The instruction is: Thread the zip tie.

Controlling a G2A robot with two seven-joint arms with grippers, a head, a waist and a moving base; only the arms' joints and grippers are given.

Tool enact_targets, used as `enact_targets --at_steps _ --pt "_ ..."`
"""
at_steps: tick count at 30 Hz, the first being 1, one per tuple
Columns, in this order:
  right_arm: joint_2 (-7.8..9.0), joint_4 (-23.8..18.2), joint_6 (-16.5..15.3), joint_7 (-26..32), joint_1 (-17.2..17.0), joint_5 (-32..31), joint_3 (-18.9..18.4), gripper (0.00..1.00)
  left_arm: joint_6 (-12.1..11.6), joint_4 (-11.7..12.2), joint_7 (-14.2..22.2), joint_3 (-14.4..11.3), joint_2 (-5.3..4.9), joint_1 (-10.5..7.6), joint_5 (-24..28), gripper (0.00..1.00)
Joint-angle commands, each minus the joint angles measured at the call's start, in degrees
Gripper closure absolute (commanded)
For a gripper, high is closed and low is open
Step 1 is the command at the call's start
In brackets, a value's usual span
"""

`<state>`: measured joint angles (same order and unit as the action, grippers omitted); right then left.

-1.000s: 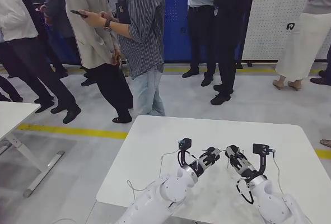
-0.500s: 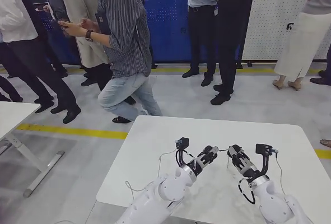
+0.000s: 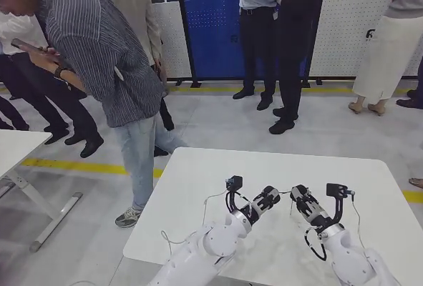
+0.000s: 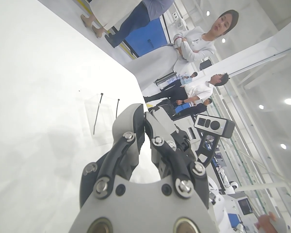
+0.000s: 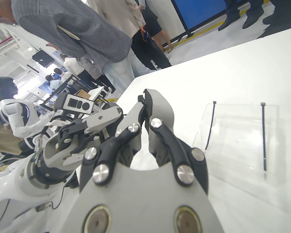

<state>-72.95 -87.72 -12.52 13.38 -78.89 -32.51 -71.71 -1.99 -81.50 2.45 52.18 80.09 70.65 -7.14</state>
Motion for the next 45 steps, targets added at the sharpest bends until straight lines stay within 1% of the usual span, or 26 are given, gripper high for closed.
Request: enact_targets --at_steps 1,7,9,11,13,21,22,24,28,30,32,33,40,41,42,43,45 --pt "0.01 -0.02 -0.01 0.02 0.02 0.0 -0.02 0.0 0.11 0.02 -0.32 0.04 0.04 0.0 0.11 1.0" --pt "0.2 -0.39 -0.63 -0.42 -0.88 -0.29 -0.75 0.0 1.08 -0.18 -2.8 0.4 0.41 0.0 2.07 1.0" --pt "0.34 -0.32 -0.74 -0.52 -1.46 -0.62 -1.33 0.0 1.53 -0.48 -3.51 0.75 0.62 0.01 4.25 1.0" --pt "0.46 -0.26 -0.58 -0.51 -1.9 -0.96 -1.84 0.0 1.89 -0.79 -2.91 1.01 0.73 0.03 6.2 1.0" --pt "0.55 -0.28 -0.21 -0.21 -2.1 -1.43 -2.14 0.0 2.75 -1.3 -0.52 1.06 0.7 0.01 7.6 1.0" --pt "0.55 -0.28 -0.21 -0.21 -2.1 -1.43 -2.14 0.0 2.75 -1.3 -0.52 1.06 0.7 0.01 7.6 1.0" --pt "0.56 -0.28 -0.15 -0.3 -2.1 -1.62 -2.14 0.0 2.66 -1.33 -0.44 1.16 0.73 0.16 8.28 1.0" --pt "0.61 0.01 -0.77 -0.41 -1.94 -2.44 -2.07 0.0 2.35 -1.24 -1.46 1.74 0.81 0.11 9.31 1.0" --pt "1.03 1.59 -2.36 -0.66 -1.48 -7.0 -2.77 0.0 1.43 -1.4 -2.27 2.42 0.86 0.56 10.72 1.0" --pt "1.26 2.11 -3.11 -0.48 -1.24 -9.03 -3.24 0.0 1.16 -1.69 -2.11 2.48 0.82 0.85 10.55 1.0" --pt "1.58 2.29 -4.49 0.99 -0.58 -12.77 -3.16 0.0 0.91 -1.92 -1.66 2.33 0.79 1.03 10.27 1.0" --pt "1.62 2.32 -4.28 0.84 -0.37 -13.82 -3.14 0.0 0.91 -1.92 -1.66 2.33 0.79 1.03 10.27 1.0" --pt "1.61 2.31 -4.26 0.8 -0.42 -13.75 -3.11 0.0 0.82 -1.97 -1.58 2.31 0.8 1.09 10.38 1.0" --pt "1.58 2.39 -4.99 1.29 -0.53 -12.7 -2.85 0.0 0.65 -1.99 -1.44 2.36 0.79 1.21 10.55 1.0" --pt "1.54 2.83 -6.33 2.85 -0.43 -10.27 -2.61 0.0 0.55 -2.02 -1.48 2.44 0.77 1.24 10.41 1.0" --pt "1.57 3.47 -6.77 4.02 0.34 -8.85 -2.87 0.0 0.28 -2.06 -1.47 2.43 0.77 1.37 10.4 1.0" --pt "1.49 4.32 -6.75 5.19 1.28 -8.59 -2.19 0.0 0.0 -2.17 -1.5 2.33 0.78 1.53 10.26 1.0"
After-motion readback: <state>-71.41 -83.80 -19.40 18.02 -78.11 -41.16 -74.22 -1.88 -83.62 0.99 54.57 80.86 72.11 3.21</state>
